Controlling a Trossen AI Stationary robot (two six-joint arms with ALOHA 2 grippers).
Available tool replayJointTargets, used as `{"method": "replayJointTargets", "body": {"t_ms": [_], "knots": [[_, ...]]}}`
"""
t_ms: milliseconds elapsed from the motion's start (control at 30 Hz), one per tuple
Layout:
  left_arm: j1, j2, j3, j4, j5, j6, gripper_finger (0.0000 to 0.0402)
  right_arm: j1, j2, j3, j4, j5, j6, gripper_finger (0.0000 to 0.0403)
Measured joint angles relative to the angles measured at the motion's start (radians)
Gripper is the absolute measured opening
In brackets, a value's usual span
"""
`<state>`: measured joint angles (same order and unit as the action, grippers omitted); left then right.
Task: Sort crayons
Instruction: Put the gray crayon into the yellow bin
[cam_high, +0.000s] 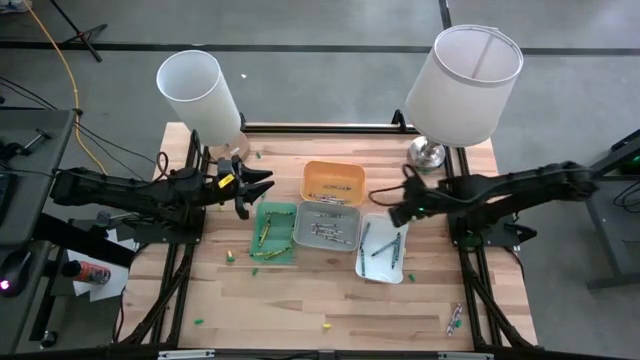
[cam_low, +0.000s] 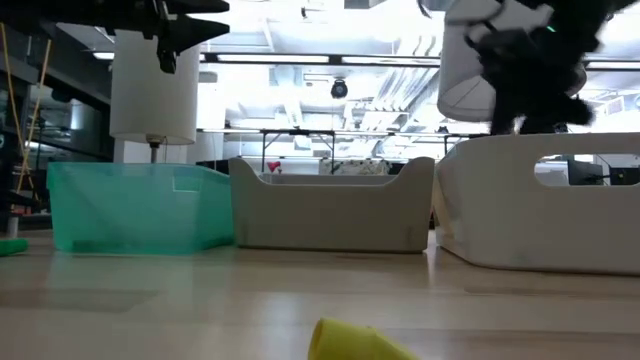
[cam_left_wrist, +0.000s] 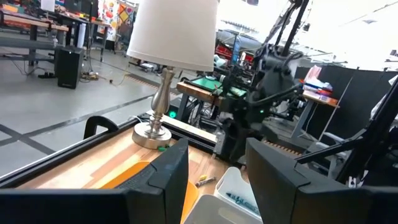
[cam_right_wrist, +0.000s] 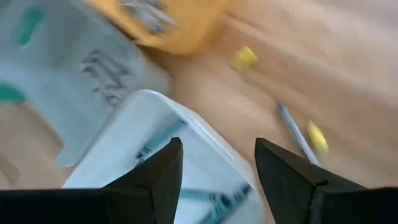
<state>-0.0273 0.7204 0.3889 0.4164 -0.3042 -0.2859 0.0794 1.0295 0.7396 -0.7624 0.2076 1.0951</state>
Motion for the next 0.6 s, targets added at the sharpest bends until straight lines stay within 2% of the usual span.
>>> {"method": "replayJointTargets", "body": {"t_ms": [167, 400, 600], "knots": [[0.000, 0.000, 0.000, 0.000, -0.022, -0.009, 0.0145, -0.001, -0.123, -0.146, -0.010, -0.022, 0.296, 0.0193], [0.001, 0.000, 0.000, 0.000, -0.054, -0.027, 0.0145, -0.001, -0.121, -0.248, -0.005, -0.033, 0.455, 0.0193], [0.000, 0.000, 0.000, 0.000, -0.095, -0.027, 0.0145, -0.001, -0.112, -0.298, -0.006, 0.022, 0.563, 0.0193]]}}
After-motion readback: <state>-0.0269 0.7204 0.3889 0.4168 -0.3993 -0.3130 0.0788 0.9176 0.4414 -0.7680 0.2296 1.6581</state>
